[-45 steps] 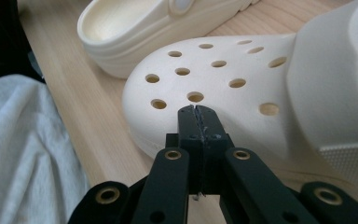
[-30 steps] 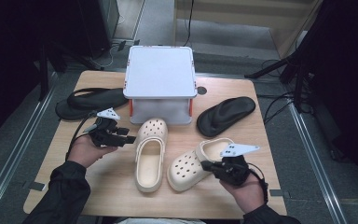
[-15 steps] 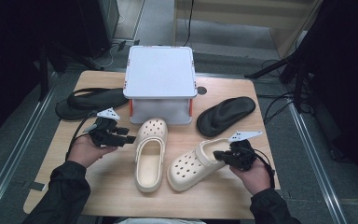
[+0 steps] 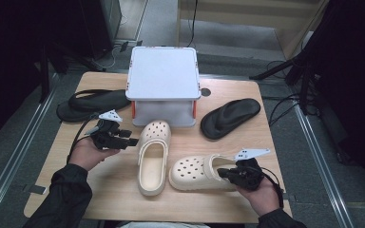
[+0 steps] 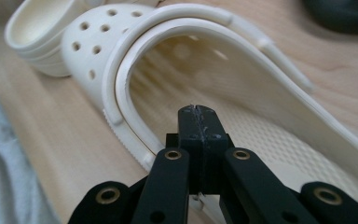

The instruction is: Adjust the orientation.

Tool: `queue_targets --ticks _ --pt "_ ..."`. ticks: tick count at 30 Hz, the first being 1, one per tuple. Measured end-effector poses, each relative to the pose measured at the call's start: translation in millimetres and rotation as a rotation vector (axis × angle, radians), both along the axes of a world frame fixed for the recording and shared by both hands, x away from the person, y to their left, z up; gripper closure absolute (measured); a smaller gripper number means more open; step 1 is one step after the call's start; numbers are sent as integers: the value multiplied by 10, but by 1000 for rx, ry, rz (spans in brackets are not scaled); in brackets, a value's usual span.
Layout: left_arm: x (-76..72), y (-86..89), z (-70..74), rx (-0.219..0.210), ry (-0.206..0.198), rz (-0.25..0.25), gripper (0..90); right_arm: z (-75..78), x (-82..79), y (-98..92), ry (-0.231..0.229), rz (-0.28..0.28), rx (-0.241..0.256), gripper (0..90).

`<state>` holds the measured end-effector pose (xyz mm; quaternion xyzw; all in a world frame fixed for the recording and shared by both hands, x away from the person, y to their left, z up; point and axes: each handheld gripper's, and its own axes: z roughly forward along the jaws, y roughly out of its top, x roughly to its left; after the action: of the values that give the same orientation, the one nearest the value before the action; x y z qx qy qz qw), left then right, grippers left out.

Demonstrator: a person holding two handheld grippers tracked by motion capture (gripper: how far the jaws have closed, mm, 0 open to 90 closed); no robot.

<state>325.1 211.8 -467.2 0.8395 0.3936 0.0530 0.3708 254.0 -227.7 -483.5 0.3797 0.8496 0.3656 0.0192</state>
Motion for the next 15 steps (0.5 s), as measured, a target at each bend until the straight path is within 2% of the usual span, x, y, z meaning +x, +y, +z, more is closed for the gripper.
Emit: queue_targets --ticks 4,5,7,10,11,12,13,15 --pt "-2 -1 2 -2 -1 -1 498 31 -26 -4 -30 11 10 869" --pt "0 5 4 -1 0 1 499 99 -18 -31 -75 13 36 836" --pt "1 7 3 -1 0 2 498 122 -13 -40 -91 15 38 818" --pt "-2 8 4 0 0 4 498 190 27 -85 -150 6 59 707" --pt "-8 9 4 1 -2 7 498 205 92 -127 -157 -7 81 597" --pt "-8 9 4 1 -2 7 498 205 92 -127 -157 -7 81 597" --pt "-12 12 -1 2 2 5 498 186 163 -155 -163 0 83 479" --pt "-17 14 -6 3 2 9 497 173 186 -160 -164 -3 80 445"
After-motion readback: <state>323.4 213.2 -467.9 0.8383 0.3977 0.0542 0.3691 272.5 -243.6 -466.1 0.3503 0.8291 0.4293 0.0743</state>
